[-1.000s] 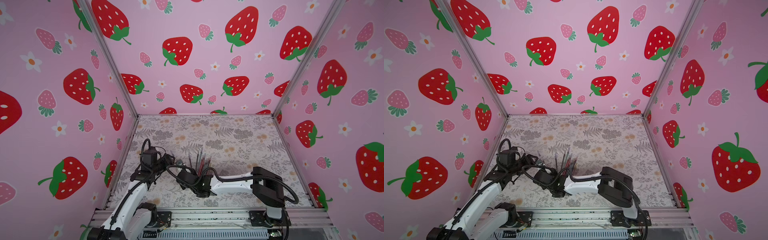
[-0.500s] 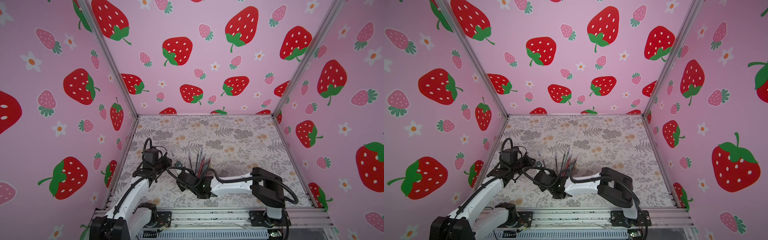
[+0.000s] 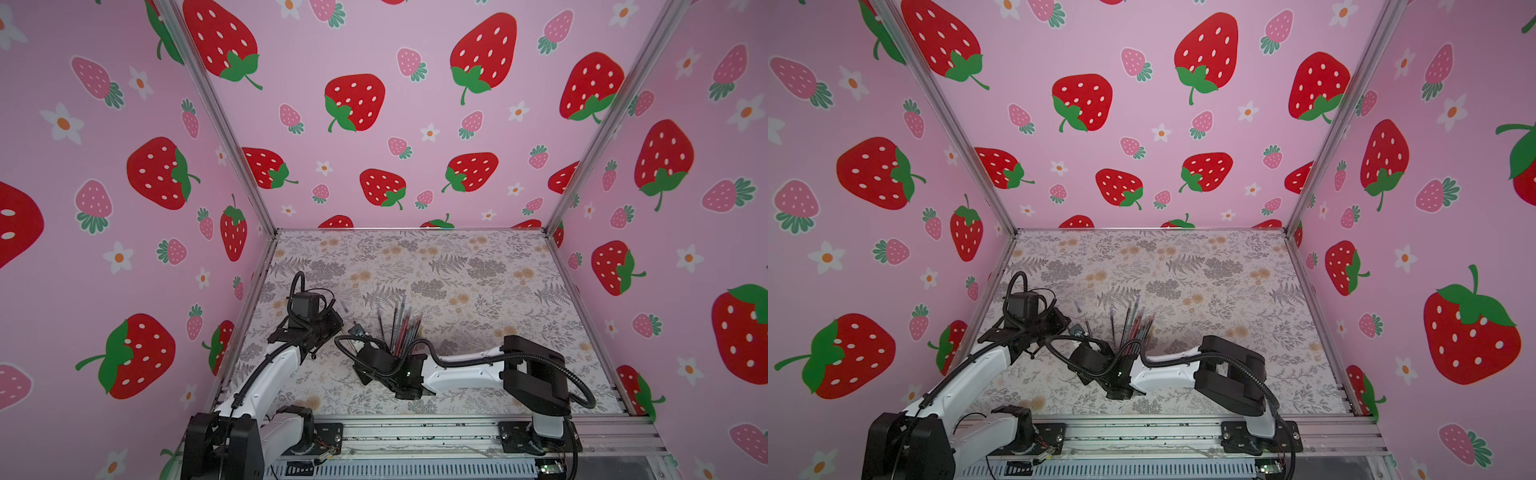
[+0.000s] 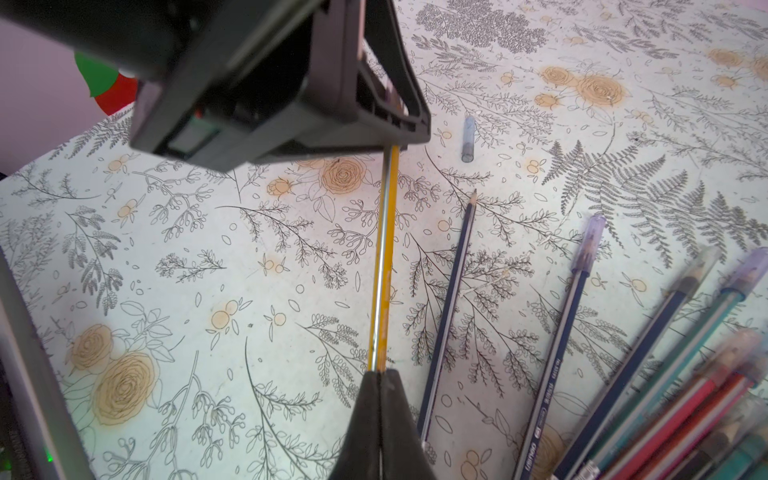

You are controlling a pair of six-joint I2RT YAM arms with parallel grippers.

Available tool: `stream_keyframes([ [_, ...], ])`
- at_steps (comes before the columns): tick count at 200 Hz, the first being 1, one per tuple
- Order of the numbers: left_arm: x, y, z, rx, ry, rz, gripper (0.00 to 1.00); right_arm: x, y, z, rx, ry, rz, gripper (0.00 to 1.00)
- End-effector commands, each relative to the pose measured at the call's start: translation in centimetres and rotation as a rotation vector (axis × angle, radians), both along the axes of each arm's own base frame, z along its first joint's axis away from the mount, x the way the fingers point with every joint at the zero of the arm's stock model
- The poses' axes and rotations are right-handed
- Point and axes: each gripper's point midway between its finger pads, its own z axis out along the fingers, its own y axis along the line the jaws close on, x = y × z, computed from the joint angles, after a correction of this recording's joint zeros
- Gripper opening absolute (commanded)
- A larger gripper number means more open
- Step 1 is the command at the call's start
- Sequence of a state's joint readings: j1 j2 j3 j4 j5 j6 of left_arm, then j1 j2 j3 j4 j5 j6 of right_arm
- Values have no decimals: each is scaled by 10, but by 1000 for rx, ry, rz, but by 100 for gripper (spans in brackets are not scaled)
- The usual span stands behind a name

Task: Remove the protective cover of the pencils
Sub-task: Remove the protective sleeve from the pencil.

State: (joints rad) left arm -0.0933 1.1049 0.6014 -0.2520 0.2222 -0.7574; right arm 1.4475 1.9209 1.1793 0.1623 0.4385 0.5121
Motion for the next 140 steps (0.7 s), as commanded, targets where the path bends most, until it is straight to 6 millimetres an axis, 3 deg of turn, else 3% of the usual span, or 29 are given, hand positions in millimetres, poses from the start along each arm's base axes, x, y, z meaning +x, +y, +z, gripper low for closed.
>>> stream_keyframes([
  [1, 15, 5, 21, 16, -42, 27, 0, 0, -6, 13, 24, -20, -19, 0],
  [24, 20, 4, 25, 7, -48, 27, 0, 1, -9, 10, 19, -22, -22, 0],
  [32, 20, 3, 26, 4, -46, 24, 0, 1, -10, 11, 17, -26, -21, 5],
  [38, 20, 3, 26, 4, -46, 22, 0, 1, -11, 12, 17, -31, -20, 11],
  [56, 18, 3, 23, 11, -32, 15, 0, 3, -13, 20, 32, -53, -16, 44],
  [71, 15, 2, 20, 14, -18, 6, 0, 4, -12, 25, 30, -67, -18, 57],
  [101, 10, -5, 16, 4, -8, -29, 0, 13, -5, 24, 2, -65, -23, 61],
  [140, 5, -8, 11, -3, 4, -43, 0, 26, 7, 6, -32, -6, -15, 60],
])
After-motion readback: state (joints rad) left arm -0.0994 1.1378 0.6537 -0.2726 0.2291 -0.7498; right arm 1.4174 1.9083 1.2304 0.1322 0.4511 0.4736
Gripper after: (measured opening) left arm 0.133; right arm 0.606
